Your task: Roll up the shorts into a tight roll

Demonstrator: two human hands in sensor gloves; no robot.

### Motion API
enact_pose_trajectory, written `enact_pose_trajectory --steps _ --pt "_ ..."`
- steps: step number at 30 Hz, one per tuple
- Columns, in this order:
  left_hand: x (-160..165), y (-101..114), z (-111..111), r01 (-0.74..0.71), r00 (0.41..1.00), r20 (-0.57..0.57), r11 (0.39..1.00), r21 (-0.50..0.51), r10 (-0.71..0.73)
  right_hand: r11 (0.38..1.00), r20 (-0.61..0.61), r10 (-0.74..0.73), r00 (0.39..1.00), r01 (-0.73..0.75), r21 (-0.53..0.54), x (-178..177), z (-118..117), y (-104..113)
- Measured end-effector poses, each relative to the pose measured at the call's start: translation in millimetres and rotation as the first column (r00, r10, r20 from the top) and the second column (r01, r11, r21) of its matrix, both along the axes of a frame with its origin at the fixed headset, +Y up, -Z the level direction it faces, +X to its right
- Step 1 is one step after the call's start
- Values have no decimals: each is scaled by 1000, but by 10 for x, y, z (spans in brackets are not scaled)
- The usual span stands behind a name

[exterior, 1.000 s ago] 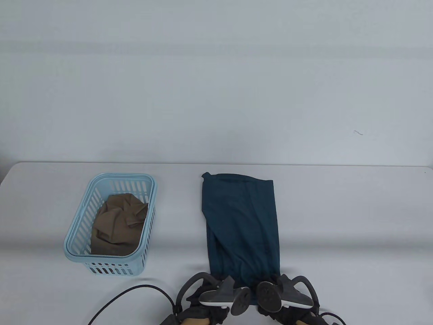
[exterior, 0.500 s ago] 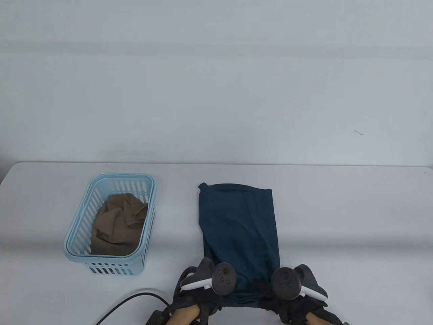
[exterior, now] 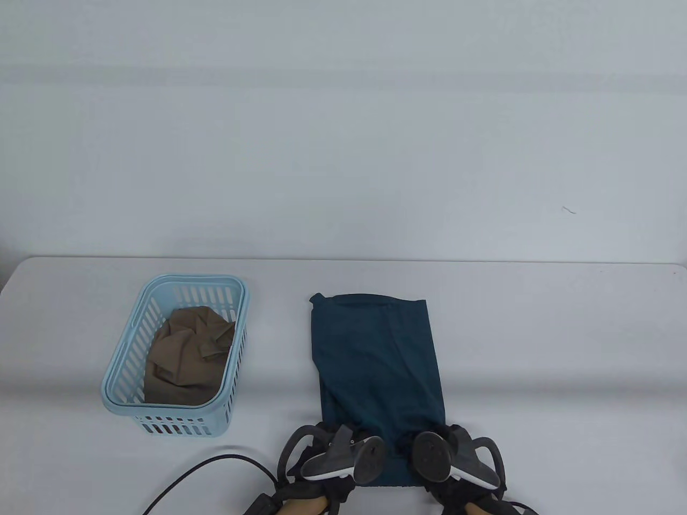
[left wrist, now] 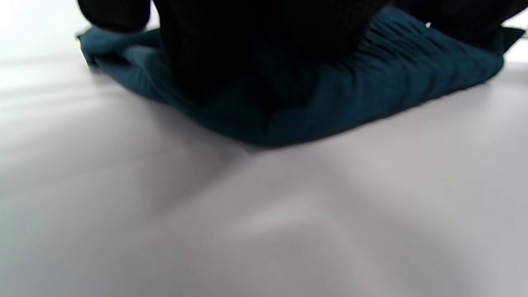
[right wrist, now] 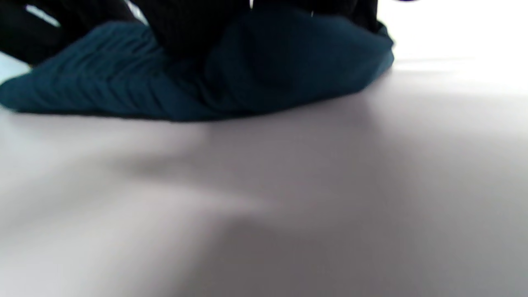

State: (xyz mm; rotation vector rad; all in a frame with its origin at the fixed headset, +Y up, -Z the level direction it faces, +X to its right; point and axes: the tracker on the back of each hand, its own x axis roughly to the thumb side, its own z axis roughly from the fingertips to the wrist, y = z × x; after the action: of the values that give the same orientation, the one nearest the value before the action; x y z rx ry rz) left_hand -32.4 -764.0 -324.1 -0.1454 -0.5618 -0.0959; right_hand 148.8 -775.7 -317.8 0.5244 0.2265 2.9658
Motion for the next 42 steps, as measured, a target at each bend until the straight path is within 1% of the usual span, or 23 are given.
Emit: enact_pose_trajectory --steps 3,4,5,7,9,11,12,13,14,15,17,20,22,25,26,28,31,33,34,36,38,40,42 --pt "-23 -12 -5 -5 1000 27 1000 -11 5 996 -7 11 1000 -10 87 -3 48 24" --pt "-27 -18 -18 0 997 72 999 -47 4 996 -28 24 999 -21 92 -5 56 20" --pt "-35 -15 -17 -1 997 75 998 -56 5 996 -34 29 999 -26 88 -7 56 18" --pt "-57 -14 -19 15 997 75 989 -149 -4 999 -68 31 997 -28 46 11 50 0" --pt "-74 -25 -23 26 998 67 972 -236 -10 998 -90 5 996 -10 -58 39 29 7" --pt "-63 -64 -10 78 995 75 955 -288 -59 982 -83 15 996 -31 -186 30 47 -2" --pt "-44 -81 3 104 993 91 954 -282 -81 976 -91 59 994 -76 -205 2 76 -13" --pt "-21 -84 19 130 989 104 960 -247 -107 976 -105 111 988 -129 -174 -26 92 -20" --pt "3 -73 26 143 985 124 965 -218 -118 977 -112 176 978 -187 -101 -61 117 -16" --pt "8 -64 24 156 983 131 963 -222 -129 979 -132 189 973 -196 -48 -86 132 -9" --pt "-36 -26 1 132 987 122 962 -240 -105 974 -149 221 964 -227 -21 -96 160 7" --pt "-162 7 -69 0 999 49 940 -341 17 984 -131 142 981 -154 -87 -17 114 52" --pt "-253 15 -113 -134 991 -27 906 -402 134 983 -66 -3 998 -9 -183 70 46 75" --pt "-304 9 -125 -214 977 -76 881 -422 201 945 7 -161 987 156 -289 164 -25 42" --pt "-305 8 -124 -220 975 -78 882 -417 206 920 49 -229 972 233 -316 195 -51 24" --pt "-277 -5 -115 -197 980 -71 914 -354 184 881 110 -284 953 304 -362 229 -85 -7" --pt "-232 -15 -105 -137 991 -51 956 -260 128 910 119 -237 964 263 -322 218 -93 -3" --pt "-211 51 -81 -118 992 -58 973 -199 108 942 118 -183 976 208 -262 185 -89 11" --pt "-198 136 -48 -143 990 -34 983 -118 139 950 120 -171 978 196 -242 172 -89 12" --pt "-167 267 13 -139 988 58 990 -24 140 962 126 -155 980 179 -207 155 -82 12" --pt "-137 324 71 -137 976 166 990 -30 140 971 132 -150 980 171 -169 154 -71 8" --pt "-130 284 110 -101 983 146 993 -57 109 975 153 -153 976 175 -140 157 -61 12" --pt "-136 239 105 -50 987 152 998 -34 55 983 168 -146 975 163 -89 163 -46 49"
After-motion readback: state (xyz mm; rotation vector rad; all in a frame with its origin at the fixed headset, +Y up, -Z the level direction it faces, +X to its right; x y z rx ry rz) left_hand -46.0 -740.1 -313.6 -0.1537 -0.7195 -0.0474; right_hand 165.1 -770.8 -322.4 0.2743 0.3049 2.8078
